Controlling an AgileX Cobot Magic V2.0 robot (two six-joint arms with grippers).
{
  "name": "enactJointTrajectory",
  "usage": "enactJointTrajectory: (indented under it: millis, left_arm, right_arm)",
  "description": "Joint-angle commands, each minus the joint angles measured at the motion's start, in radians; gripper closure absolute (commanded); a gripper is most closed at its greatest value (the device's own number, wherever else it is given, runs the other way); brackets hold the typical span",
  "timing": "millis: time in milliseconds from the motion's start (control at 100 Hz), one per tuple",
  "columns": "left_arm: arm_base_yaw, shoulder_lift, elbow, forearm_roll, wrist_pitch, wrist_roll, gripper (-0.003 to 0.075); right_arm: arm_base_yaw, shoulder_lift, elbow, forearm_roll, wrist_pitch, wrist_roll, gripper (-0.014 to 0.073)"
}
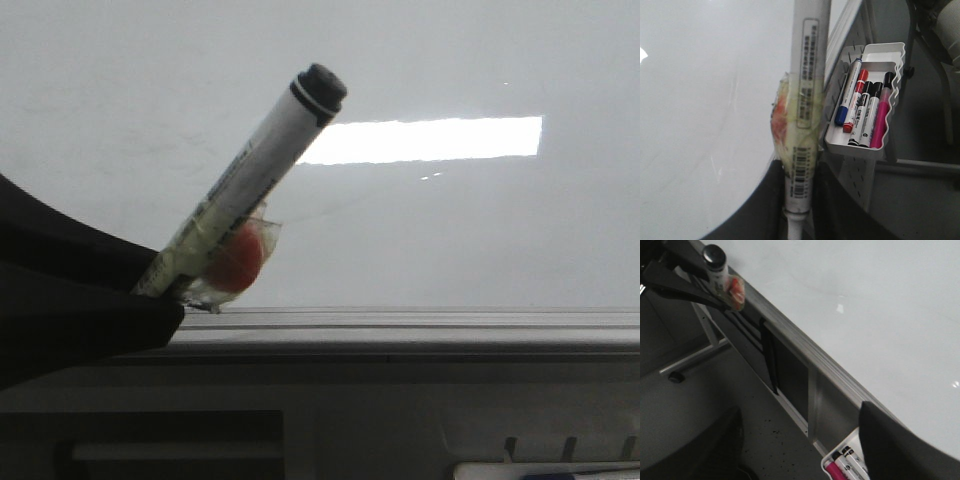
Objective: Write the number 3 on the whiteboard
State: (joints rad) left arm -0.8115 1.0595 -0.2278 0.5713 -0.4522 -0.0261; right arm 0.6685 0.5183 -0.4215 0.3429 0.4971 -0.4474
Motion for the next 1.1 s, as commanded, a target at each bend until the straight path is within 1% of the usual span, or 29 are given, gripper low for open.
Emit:
enactJointTrajectory:
  millis: [0, 120, 220, 420, 580, 690, 780, 830, 900, 950, 970, 980, 990, 1050, 1090]
  left_arm:
    - [-0.004, -0.016, -0.024, 0.0, -0.078, -0.01, 0.0741]
    - [-0.004, -0.016, -0.024, 0.028, -0.078, -0.008, 0.0741]
    - [-0.004, -0.016, -0.024, 0.08, -0.078, -0.001, 0.0741]
    - [-0.004, -0.016, -0.024, 0.082, -0.075, -0.001, 0.0741]
    - [-0.004, -0.016, -0.024, 0.082, -0.069, -0.001, 0.0741]
    - [-0.004, -0.016, -0.024, 0.082, -0.068, -0.001, 0.0741]
    - [-0.004, -0.016, -0.024, 0.082, -0.068, 0.001, 0.0741]
    - [-0.004, -0.016, -0.024, 0.082, -0.068, 0.001, 0.0741]
    - [-0.004, -0.016, -0.024, 0.082, -0.068, 0.001, 0.0741]
    - [-0.004, -0.016, -0.024, 0.082, -0.068, 0.001, 0.0741]
    - [-0.004, -0.016, -0.024, 0.082, -0.068, 0.001, 0.0741]
    - [-0.004, -0.016, -0.024, 0.082, -0.068, 0.001, 0.0741]
    - [-0.004, -0.016, -0.024, 0.082, -0.068, 0.001, 0.0741]
    - [-0.004, -0.016, -0.024, 0.082, -0.068, 0.001, 0.0741]
    - [-0.004, -0.016, -0.024, 0.082, -0.068, 0.001, 0.0741]
  right_arm:
    - [0.056, 0.099, -0.083, 0.014, -0.094, -0.014, 0.0142]
    - [0.154, 0.225, -0.164, 0.012, -0.143, -0.05, 0.0142]
    - [0.211, 0.328, -0.217, -0.03, -0.188, -0.05, 0.0142]
    - [0.258, 0.485, -0.311, -0.045, -0.192, -0.05, 0.0142]
    - [0.314, 0.554, -0.367, -0.045, -0.201, -0.052, 0.0142]
    - [0.326, 0.587, -0.387, -0.045, -0.199, -0.052, 0.0153]
    - [0.326, 0.603, -0.391, -0.045, -0.195, -0.052, 0.021]
    - [0.326, 0.603, -0.391, -0.045, -0.198, -0.052, 0.0258]
    - [0.326, 0.603, -0.391, -0.045, -0.192, -0.052, 0.0363]
    - [0.326, 0.603, -0.391, -0.046, -0.175, -0.052, 0.0469]
    - [0.326, 0.603, -0.391, -0.047, -0.165, -0.052, 0.0497]
    - [0.326, 0.604, -0.391, -0.047, -0.158, -0.052, 0.0538]
    - [0.326, 0.604, -0.391, -0.047, -0.158, -0.052, 0.0538]
    - [0.326, 0.606, -0.391, -0.047, -0.133, -0.052, 0.0657]
    - [0.326, 0.608, -0.391, -0.047, -0.122, -0.052, 0.0656]
